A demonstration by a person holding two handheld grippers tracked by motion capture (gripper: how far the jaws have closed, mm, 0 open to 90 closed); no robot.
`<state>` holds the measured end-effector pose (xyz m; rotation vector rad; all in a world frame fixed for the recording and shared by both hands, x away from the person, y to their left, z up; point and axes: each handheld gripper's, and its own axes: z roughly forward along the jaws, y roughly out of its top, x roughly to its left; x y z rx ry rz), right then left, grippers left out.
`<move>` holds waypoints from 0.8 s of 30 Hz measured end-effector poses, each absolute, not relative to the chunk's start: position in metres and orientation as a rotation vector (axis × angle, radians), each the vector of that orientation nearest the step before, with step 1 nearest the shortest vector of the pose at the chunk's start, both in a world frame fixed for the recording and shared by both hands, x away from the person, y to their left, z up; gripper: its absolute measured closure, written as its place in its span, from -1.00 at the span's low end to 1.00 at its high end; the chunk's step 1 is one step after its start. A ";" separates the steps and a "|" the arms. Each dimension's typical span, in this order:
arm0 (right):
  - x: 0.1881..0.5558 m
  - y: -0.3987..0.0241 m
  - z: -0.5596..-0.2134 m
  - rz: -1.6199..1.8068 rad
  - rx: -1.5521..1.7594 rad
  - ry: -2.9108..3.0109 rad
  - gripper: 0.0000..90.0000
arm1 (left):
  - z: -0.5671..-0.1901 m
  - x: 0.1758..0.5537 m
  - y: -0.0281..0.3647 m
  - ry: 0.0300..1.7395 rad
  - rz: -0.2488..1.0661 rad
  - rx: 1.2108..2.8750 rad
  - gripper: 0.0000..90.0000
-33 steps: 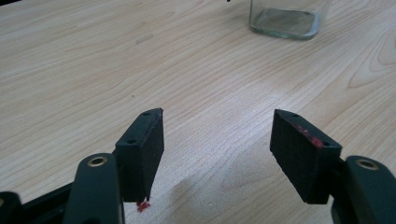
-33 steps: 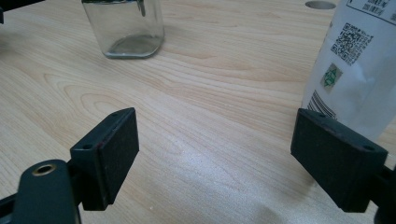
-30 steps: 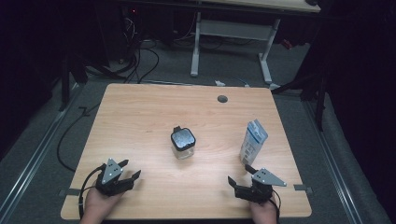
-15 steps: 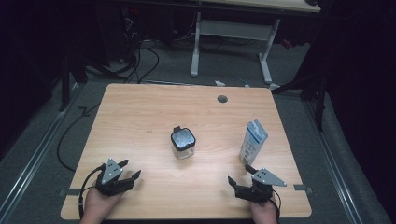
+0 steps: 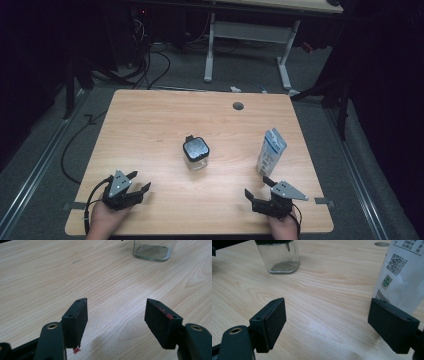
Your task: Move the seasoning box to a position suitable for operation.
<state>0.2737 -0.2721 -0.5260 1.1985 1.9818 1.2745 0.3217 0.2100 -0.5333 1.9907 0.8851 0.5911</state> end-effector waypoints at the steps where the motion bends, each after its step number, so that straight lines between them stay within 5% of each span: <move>1: 0.274 -0.273 -0.526 1.276 1.194 1.981 -0.66 | -0.533 0.322 0.210 0.885 0.592 1.992 -0.21; 24: 0.274 -0.273 -0.526 1.286 1.197 1.986 -0.66 | -0.532 0.321 0.210 0.882 0.620 1.976 -0.11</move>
